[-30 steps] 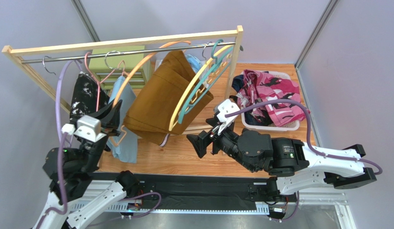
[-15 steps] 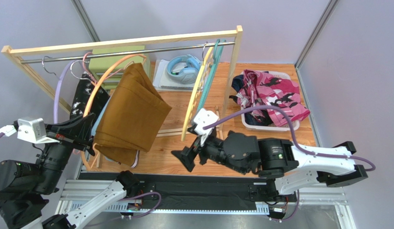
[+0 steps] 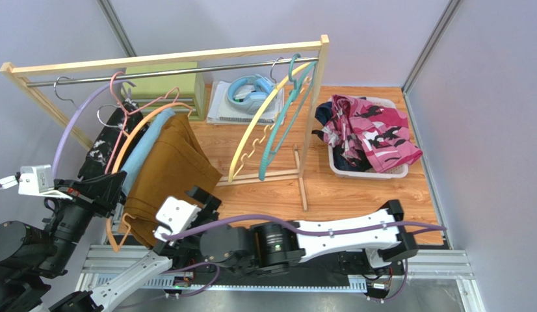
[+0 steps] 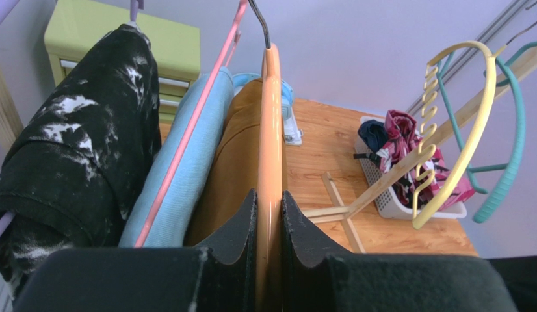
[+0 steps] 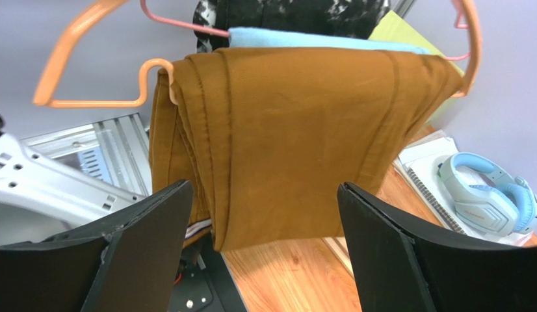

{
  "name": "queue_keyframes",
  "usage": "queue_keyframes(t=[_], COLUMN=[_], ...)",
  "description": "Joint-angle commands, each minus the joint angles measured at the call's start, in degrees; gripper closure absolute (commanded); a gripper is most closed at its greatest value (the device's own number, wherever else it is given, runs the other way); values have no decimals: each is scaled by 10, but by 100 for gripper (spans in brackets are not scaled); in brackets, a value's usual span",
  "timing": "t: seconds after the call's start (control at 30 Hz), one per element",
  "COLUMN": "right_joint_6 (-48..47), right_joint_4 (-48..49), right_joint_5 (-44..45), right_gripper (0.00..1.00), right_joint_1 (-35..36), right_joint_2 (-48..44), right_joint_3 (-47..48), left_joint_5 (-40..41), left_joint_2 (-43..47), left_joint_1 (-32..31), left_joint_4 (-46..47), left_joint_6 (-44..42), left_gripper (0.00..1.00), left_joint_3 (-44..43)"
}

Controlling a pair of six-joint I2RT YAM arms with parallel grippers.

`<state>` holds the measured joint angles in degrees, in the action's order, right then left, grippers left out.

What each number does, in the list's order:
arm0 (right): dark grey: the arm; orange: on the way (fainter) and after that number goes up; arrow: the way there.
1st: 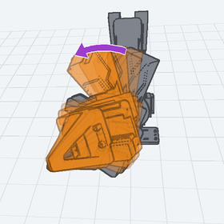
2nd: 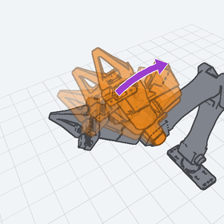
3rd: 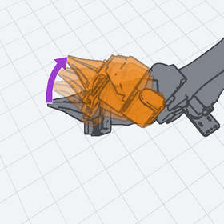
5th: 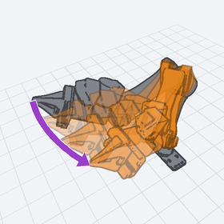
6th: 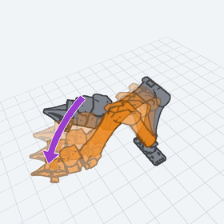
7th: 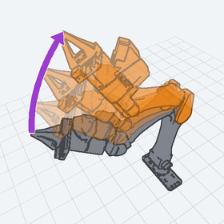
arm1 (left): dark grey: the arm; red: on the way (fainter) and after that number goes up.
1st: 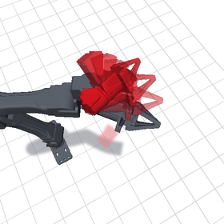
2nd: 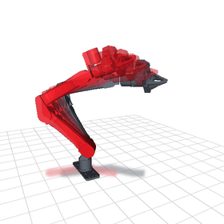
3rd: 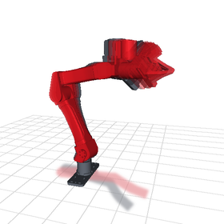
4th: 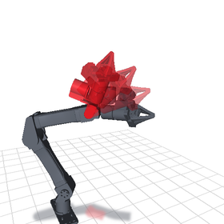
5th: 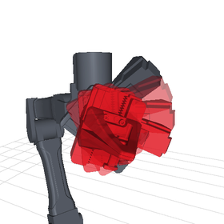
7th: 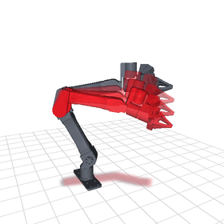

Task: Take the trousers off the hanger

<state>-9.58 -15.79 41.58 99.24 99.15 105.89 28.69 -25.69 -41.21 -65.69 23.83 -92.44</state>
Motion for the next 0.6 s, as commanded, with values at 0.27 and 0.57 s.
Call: queue_keyframes(t=[0.27, 0.57], right_joint_6=[-63, -120], right_joint_4=[197, 258], right_joint_5=[112, 105], right_gripper=[19, 27], right_joint_1=[7, 3], right_joint_2=[111, 116], right_joint_3=[42, -3], left_joint_5=[39, 20], left_joint_2=[-32, -30], left_joint_1=[2, 2], left_joint_4=[67, 44], left_joint_6=[88, 79], left_gripper=[100, 100], left_joint_3=[-45, -64])
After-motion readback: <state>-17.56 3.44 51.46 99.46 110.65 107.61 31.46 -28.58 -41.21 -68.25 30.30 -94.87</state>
